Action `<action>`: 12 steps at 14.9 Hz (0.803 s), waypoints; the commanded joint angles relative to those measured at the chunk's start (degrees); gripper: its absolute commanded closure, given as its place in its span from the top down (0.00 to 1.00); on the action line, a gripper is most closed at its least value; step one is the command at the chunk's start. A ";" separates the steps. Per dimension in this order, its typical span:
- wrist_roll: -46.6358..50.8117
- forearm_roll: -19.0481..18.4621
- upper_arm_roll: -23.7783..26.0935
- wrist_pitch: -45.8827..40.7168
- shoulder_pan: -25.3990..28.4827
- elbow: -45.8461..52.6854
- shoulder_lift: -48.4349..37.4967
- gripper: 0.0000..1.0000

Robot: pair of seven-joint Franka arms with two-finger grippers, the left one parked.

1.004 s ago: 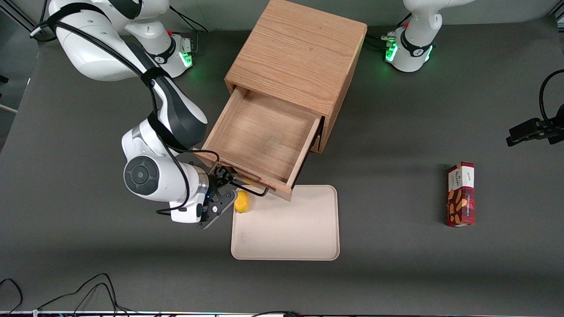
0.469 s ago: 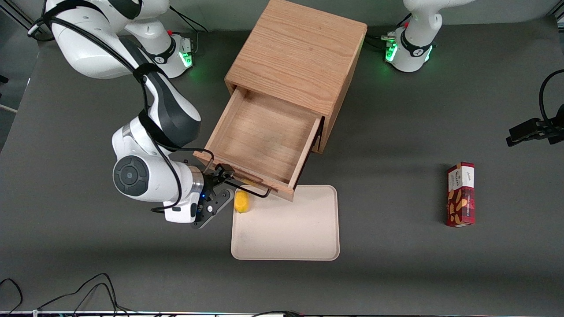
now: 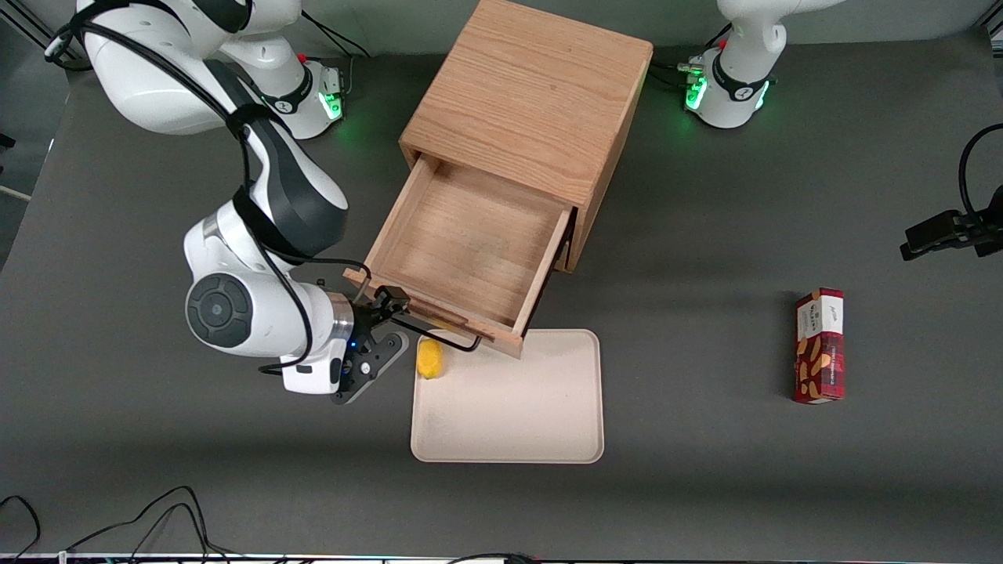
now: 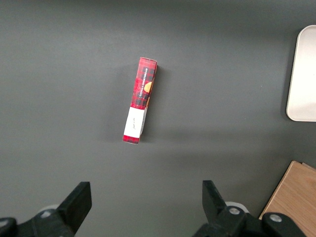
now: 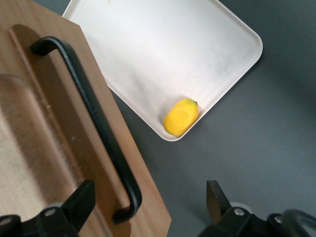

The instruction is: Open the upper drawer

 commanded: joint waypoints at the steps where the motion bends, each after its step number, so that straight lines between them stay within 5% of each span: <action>1: 1.59 1.15 -0.21 -4.10 -0.12 -1.37 -4.10 1.00; 4: 2.56 1.15 -0.03 -8.33 -1.52 -4.35 -8.66 1.00; 12: 3.44 0.54 0.50 -6.06 -9.51 -32.37 -37.29 1.00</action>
